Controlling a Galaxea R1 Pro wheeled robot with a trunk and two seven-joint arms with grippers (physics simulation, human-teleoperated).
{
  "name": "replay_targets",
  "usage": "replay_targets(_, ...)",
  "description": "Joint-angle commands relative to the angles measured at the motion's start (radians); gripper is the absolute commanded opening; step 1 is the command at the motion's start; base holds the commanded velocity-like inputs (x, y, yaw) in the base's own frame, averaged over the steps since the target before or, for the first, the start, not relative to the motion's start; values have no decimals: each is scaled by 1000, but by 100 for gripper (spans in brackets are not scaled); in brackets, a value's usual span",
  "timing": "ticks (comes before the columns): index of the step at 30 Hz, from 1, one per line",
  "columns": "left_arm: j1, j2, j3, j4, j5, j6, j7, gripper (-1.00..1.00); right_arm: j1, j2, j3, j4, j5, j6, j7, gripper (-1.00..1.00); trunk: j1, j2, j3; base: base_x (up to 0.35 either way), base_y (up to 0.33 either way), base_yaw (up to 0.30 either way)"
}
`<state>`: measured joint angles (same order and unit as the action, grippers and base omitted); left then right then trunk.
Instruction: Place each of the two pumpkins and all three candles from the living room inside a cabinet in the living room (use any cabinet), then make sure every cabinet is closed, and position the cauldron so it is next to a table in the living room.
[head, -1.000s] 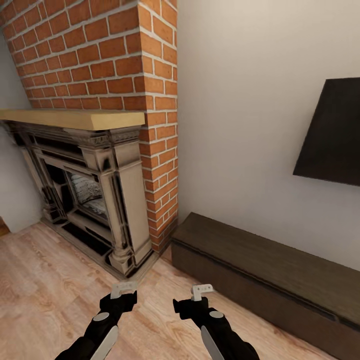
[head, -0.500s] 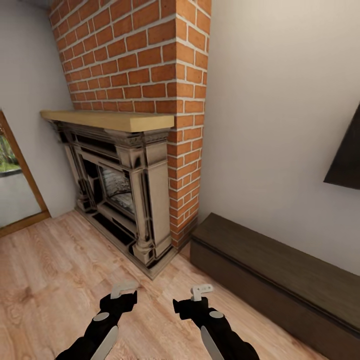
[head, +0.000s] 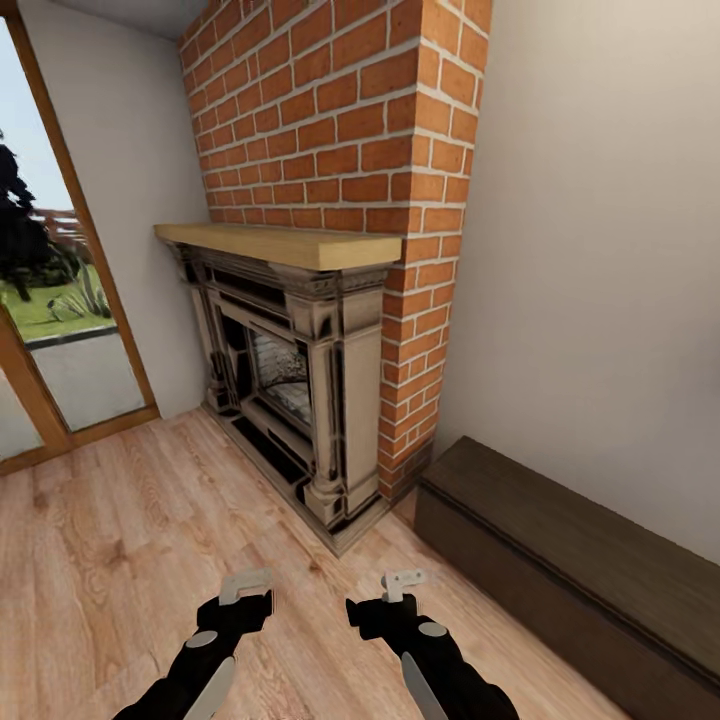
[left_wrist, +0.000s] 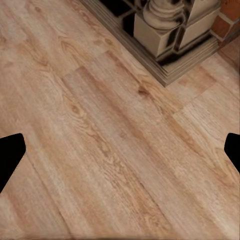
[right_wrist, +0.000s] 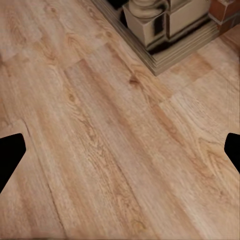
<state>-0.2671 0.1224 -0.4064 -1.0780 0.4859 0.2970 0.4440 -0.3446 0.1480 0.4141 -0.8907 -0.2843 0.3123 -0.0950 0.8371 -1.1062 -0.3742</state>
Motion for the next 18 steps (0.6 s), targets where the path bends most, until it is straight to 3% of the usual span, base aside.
replay_targets(1, -1, 1, -5, -1, 8, 2, 9, 100, -1, -1, 3, -2, -11, 4, -9, 100, -4, 6, 2, 0, 0, 291)
replay_targets(18, -1, 2, -3, 0, 10, 5, 4, 100, -1, -1, 3, -2, -9, 4, -9, 100, -69, 125, 55, 0, 0, 291)
